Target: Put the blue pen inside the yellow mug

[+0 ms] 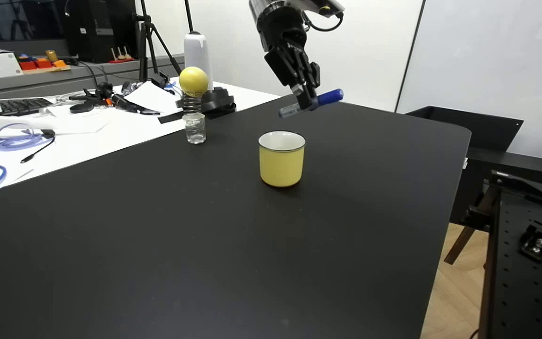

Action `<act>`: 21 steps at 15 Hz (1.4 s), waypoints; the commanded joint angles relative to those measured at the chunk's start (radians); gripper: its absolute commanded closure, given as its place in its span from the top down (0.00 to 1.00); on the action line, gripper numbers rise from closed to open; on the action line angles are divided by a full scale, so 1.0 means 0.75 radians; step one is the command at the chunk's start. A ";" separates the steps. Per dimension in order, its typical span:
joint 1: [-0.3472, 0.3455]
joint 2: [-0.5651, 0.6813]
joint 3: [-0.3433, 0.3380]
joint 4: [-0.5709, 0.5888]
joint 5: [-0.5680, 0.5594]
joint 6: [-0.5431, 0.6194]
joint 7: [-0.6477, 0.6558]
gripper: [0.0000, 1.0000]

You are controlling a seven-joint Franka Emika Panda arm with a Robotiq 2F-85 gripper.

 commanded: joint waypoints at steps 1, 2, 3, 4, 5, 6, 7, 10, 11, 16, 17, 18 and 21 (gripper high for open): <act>-0.037 0.122 0.003 0.152 0.036 -0.122 0.038 0.05; -0.042 0.146 0.005 0.175 0.039 -0.145 0.039 0.05; -0.047 0.168 0.008 0.200 0.043 -0.172 0.037 0.05; -0.049 0.188 0.008 0.223 0.043 -0.189 0.044 0.05; -0.052 0.209 0.008 0.247 0.047 -0.209 0.048 0.05; -0.053 0.230 0.008 0.271 0.051 -0.227 0.053 0.05; -0.050 0.252 0.008 0.295 0.050 -0.247 0.061 0.05; -0.032 0.311 0.003 0.367 0.020 -0.311 0.092 0.05; -0.027 0.332 0.002 0.392 0.013 -0.329 0.104 0.05; -0.004 0.425 0.002 0.506 -0.027 -0.386 0.134 0.05; -0.002 0.441 0.002 0.526 -0.032 -0.386 0.138 0.05; 0.000 0.458 0.002 0.548 -0.041 -0.387 0.138 0.07; -0.001 0.500 0.006 0.604 -0.033 -0.382 0.154 0.53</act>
